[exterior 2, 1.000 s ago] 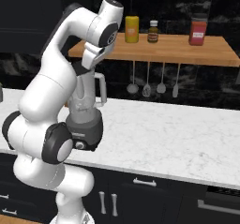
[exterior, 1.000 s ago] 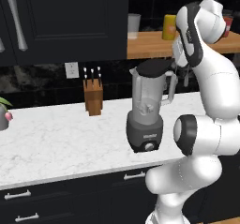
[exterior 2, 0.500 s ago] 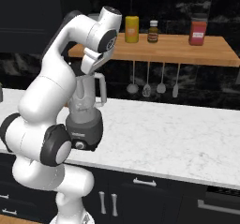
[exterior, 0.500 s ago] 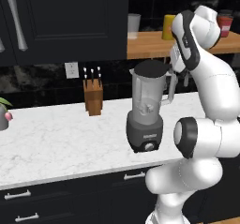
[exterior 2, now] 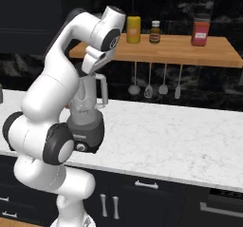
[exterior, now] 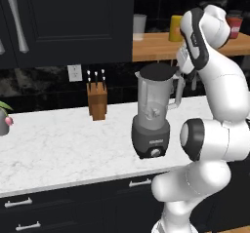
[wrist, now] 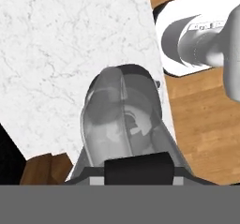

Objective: Close the lid blender by securely placing the lid on top.

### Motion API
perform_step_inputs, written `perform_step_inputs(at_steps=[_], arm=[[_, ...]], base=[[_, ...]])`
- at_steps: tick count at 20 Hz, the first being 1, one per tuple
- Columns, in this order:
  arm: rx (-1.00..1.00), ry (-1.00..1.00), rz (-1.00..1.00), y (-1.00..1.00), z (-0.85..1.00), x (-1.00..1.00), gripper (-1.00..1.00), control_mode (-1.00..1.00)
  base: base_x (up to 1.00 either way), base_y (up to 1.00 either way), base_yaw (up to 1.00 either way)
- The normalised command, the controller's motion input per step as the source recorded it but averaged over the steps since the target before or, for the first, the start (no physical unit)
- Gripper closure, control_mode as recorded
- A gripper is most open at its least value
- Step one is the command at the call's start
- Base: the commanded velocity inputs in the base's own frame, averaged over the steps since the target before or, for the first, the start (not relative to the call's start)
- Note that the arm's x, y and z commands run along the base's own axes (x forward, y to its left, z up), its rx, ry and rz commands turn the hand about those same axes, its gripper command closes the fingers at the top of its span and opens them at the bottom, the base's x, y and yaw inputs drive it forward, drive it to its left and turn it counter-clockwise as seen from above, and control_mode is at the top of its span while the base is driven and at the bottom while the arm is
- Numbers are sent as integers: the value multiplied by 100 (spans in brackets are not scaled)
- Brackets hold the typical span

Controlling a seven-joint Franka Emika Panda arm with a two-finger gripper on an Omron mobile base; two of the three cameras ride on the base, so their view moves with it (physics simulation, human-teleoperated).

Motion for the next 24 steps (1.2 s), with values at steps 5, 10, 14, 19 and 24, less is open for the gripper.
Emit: perform_step_inputs(at_steps=[5,10,14,19,24], arm=[[15,23,10,1,8,0,100,-100],[4,12,7,23,-7,-7,100,-100],[-2,-2,2,22,-8,-1,100,-100],[-10,-19,0,9,-20,0,100,-100],[-6,-16,0,22,-38,0,-100,-100]], base=[[0,0,0],[0,0,0],[0,0,0],[0,0,0],[0,0,0]])
